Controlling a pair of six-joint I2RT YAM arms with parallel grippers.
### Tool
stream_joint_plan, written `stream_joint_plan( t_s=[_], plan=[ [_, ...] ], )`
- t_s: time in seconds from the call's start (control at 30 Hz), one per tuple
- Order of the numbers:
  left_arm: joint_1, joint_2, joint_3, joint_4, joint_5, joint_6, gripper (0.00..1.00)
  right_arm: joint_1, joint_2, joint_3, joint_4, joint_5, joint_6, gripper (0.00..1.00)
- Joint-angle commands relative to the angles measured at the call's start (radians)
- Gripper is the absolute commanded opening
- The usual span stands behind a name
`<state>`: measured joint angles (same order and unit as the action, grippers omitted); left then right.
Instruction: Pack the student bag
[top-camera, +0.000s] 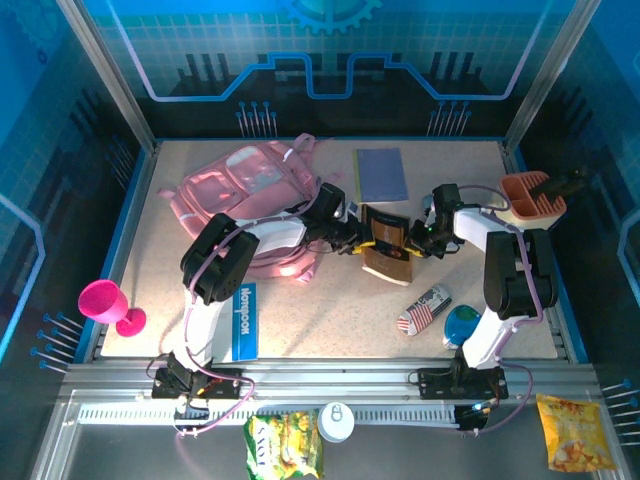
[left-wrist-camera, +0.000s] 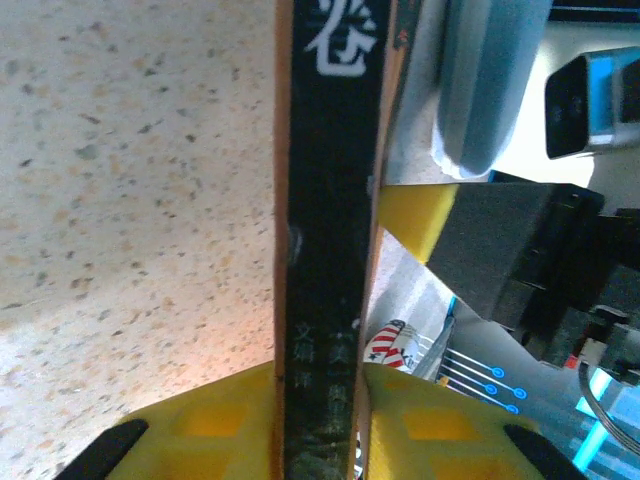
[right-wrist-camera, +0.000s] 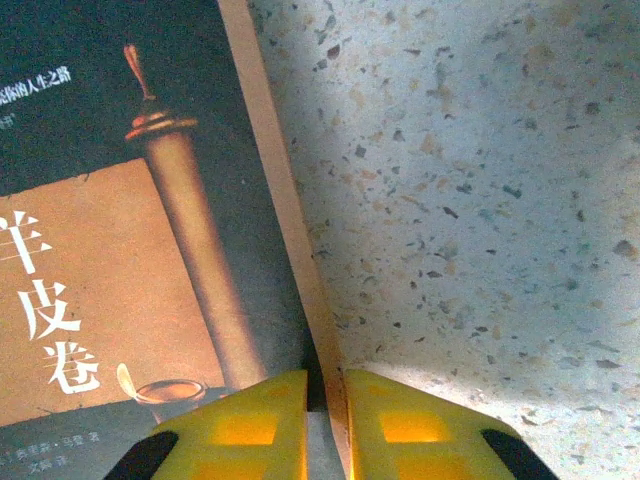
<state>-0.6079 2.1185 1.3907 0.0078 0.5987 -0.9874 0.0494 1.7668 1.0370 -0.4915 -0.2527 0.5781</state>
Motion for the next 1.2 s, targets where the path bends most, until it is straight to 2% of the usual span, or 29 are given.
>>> stream_joint_plan(
  t_s=[0.0,0.1,0.2,0.37,0.57,0.87,1.07,1.17],
  plan=[
    [-0.014,-0.026,0.043,-0.066,0.008,0.046,0.17,0.005,-0.011,-0.037,-0.006,-0.061,0.017,0.20],
    [-0.003,-0.050,0.046,-0.092,-0.012,0.058,0.09,0.002,-0.049,-0.057,0.029,-0.076,0.030,0.26],
    [0.016,-0.092,0.043,-0.105,-0.028,0.064,0.00,-0.006,-0.112,-0.093,0.091,-0.111,0.055,0.36],
    [0.055,-0.199,0.032,-0.124,-0.072,0.086,0.00,-0.009,-0.240,-0.178,0.275,-0.234,0.177,0.56],
    [0.127,-0.362,-0.047,-0.090,-0.163,0.070,0.00,0.016,-0.310,-0.271,0.632,-0.386,0.465,0.70],
    [0.195,-0.581,-0.218,0.072,-0.359,-0.033,0.00,0.130,-0.357,-0.304,0.894,-0.321,0.768,0.94],
    [0.206,-0.627,-0.320,0.215,-0.492,-0.206,0.00,0.241,-0.320,-0.288,0.996,-0.251,0.928,1.00],
    [0.208,-0.614,-0.321,0.267,-0.506,-0.252,0.00,0.283,-0.283,-0.276,1.086,-0.216,1.005,1.00]
  ],
)
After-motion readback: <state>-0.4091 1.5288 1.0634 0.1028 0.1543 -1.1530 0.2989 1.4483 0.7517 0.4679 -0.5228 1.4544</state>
